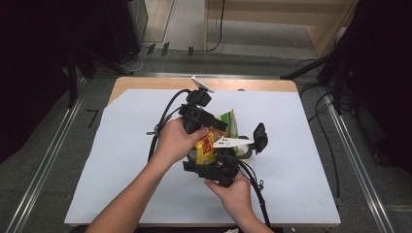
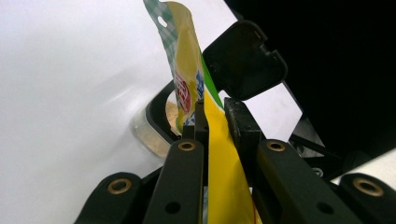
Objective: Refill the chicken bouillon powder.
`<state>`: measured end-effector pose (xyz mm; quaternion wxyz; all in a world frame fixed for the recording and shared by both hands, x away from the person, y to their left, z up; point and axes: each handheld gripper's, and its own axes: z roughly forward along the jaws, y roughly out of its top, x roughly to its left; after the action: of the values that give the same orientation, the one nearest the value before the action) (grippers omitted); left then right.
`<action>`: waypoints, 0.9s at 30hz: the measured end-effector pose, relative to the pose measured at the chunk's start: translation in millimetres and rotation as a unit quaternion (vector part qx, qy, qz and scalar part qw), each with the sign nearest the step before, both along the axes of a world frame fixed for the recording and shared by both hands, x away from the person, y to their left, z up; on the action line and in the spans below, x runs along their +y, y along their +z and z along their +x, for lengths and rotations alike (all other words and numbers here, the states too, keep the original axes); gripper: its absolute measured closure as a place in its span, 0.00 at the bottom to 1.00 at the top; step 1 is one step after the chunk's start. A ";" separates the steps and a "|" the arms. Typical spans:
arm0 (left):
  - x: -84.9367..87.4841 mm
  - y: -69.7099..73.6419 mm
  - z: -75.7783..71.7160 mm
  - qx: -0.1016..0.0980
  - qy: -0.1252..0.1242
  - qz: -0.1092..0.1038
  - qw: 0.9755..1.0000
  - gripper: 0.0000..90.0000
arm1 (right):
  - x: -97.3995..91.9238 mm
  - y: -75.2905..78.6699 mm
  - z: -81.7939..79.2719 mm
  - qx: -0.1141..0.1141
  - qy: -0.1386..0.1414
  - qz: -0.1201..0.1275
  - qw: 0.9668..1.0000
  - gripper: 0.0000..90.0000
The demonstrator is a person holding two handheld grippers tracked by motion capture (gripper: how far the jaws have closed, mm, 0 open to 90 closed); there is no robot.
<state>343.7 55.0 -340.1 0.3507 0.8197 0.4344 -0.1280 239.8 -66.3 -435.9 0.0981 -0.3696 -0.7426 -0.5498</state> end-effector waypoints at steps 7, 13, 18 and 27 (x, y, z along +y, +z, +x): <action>-1.7 1.6 -0.7 -0.007 0.003 0.003 1.000 0.94 | -0.7 -0.1 1.9 -0.003 -0.003 -0.001 1.000 0.77; 0.4 3.0 -1.6 -0.012 0.002 0.002 1.000 0.94 | 0.8 0.0 3.0 -0.007 -0.001 0.000 1.000 0.77; 2.7 4.5 -3.0 -0.017 0.007 0.000 1.000 0.94 | 2.4 1.0 3.6 -0.011 0.001 -0.001 1.000 0.77; 5.2 5.9 -4.9 -0.026 0.006 -0.004 1.000 0.94 | 4.1 2.0 3.8 -0.018 0.001 -0.004 1.000 0.77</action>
<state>338.7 60.2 -334.2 0.3660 0.8188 0.4293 -0.1059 243.6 -62.2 -433.9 0.0839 -0.3597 -0.7464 -0.5536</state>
